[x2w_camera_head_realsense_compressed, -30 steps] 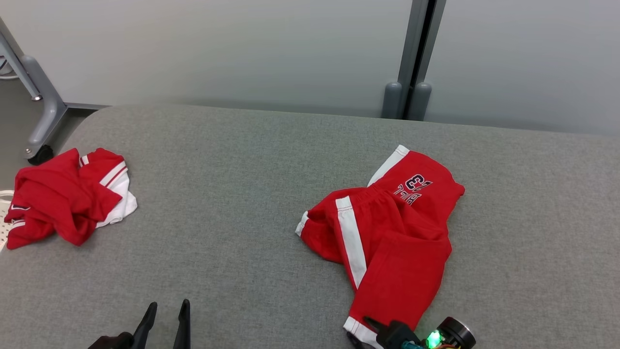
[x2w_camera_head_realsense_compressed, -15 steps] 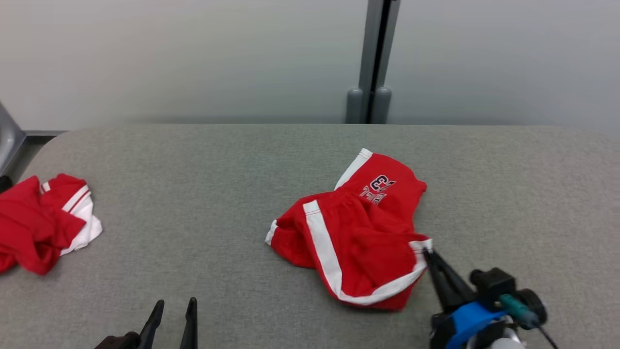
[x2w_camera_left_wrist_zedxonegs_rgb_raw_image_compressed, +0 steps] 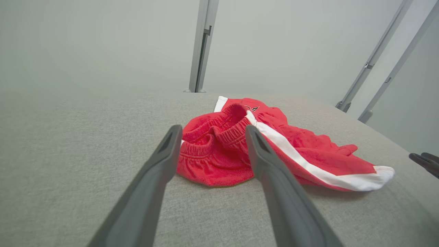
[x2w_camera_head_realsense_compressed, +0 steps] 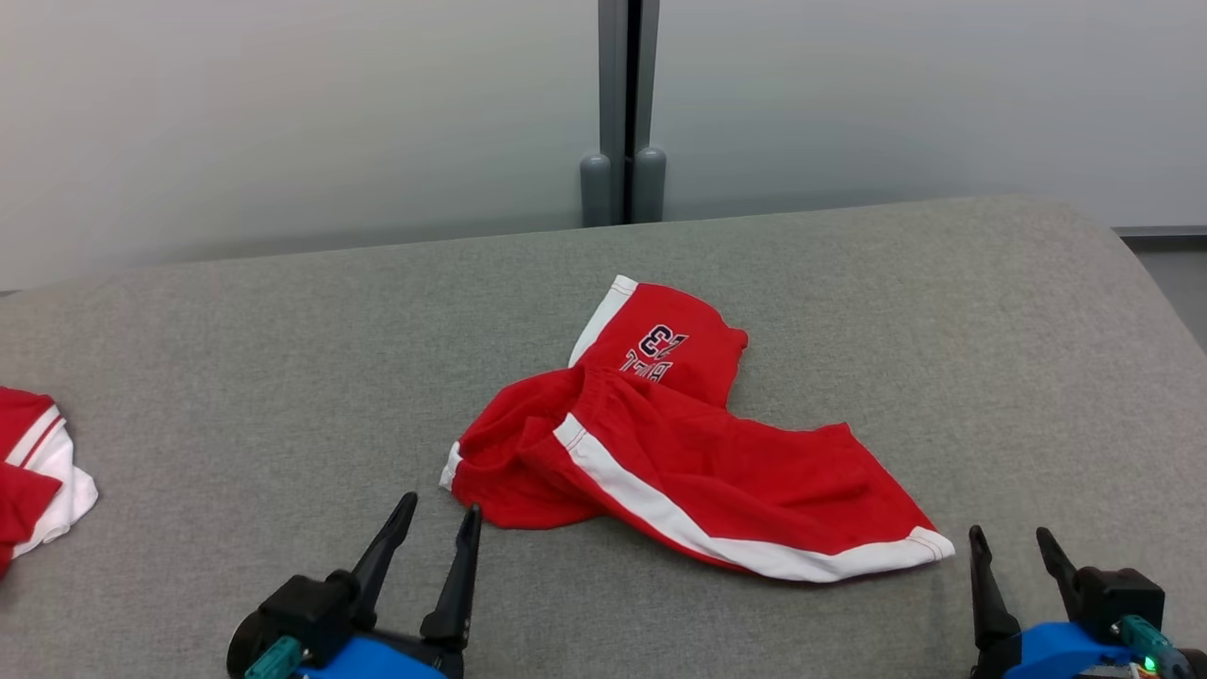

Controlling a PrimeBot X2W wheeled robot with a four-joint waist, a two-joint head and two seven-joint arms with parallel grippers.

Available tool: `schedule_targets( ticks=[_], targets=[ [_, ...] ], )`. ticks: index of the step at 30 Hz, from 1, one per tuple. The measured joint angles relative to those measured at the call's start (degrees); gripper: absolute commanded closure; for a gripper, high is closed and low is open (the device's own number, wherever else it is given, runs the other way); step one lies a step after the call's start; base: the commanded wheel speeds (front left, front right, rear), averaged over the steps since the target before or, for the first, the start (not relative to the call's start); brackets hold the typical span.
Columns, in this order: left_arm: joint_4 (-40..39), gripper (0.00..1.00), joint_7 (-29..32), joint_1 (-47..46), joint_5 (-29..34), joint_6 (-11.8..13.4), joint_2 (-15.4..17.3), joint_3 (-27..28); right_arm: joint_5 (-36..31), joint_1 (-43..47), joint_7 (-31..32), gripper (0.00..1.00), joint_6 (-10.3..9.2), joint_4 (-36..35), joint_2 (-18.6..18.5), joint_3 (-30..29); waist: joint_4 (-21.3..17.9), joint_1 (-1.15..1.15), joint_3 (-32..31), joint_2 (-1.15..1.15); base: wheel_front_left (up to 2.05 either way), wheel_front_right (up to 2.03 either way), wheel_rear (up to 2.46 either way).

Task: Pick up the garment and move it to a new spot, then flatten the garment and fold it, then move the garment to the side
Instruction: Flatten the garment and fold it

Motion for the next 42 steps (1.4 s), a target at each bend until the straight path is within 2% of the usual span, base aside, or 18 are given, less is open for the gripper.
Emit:
schedule_targets(
  ticks=[3,10,17,23,27,31,32,34,38,42],
  targets=[
    [-2.49,0.00,-0.01,-3.35,-1.31,0.00,1.21,-4.35,0.66,0.53,0.00,0.00,0.00,-0.26,0.01,1.05,-0.80,0.00,0.71,0.00,0.00,0.00,0.00],
    [-3.65,0.00,0.00,-13.53,-6.39,-0.01,6.27,-19.51,1.69,0.22,0.00,0.00,0.00,-1.63,0.02,4.17,-2.24,0.01,2.89,0.00,0.00,0.00,0.00],
    [4.80,0.00,0.00,-22.23,-9.05,-0.01,8.08,-23.48,2.56,-0.52,0.00,0.00,0.00,-2.83,0.03,7.51,-4.31,0.01,5.19,0.00,0.00,0.00,0.00],
    [13.19,0.00,0.12,-27.55,-13.59,-0.01,9.12,-29.47,2.55,-0.65,0.00,0.00,0.00,-4.64,0.02,9.87,-6.22,0.01,6.97,0.00,0.00,0.00,0.00],
    [19.40,0.00,1.37,-30.33,-17.41,0.00,8.65,-30.98,2.53,-0.62,0.00,0.00,0.00,-5.97,0.02,11.52,-7.17,0.00,7.73,0.00,0.00,0.00,0.00],
    [20.40,0.00,1.97,-31.28,-20.20,-0.01,8.10,-34.33,2.90,-0.60,0.00,0.00,0.00,-6.86,0.03,12.46,-7.49,0.01,8.12,0.00,0.00,0.00,0.00],
    [20.35,0.51,2.42,-31.48,-21.06,-0.01,8.10,-35.86,3.08,-0.59,0.00,0.00,0.00,-7.13,0.02,12.76,-7.53,0.00,8.22,0.00,0.00,0.00,0.00],
    [20.00,1.00,2.78,-31.82,-23.37,-0.01,8.49,-38.20,3.14,-0.59,0.00,0.00,0.00,-7.56,0.03,13.23,-7.46,0.00,8.42,0.00,0.00,0.00,0.00],
    [19.71,1.00,1.89,-33.13,-26.55,-0.01,10.11,-40.68,3.45,-0.63,0.00,0.00,0.01,-8.00,0.02,13.45,-6.54,0.00,8.42,0.01,0.00,0.00,0.00],
    [21.28,1.00,0.25,-33.59,-28.25,-0.01,10.54,-37.88,3.60,-0.64,0.00,0.00,0.00,-8.20,0.00,13.79,-4.97,0.00,7.94,0.00,0.00,0.00,0.00]
  ],
)
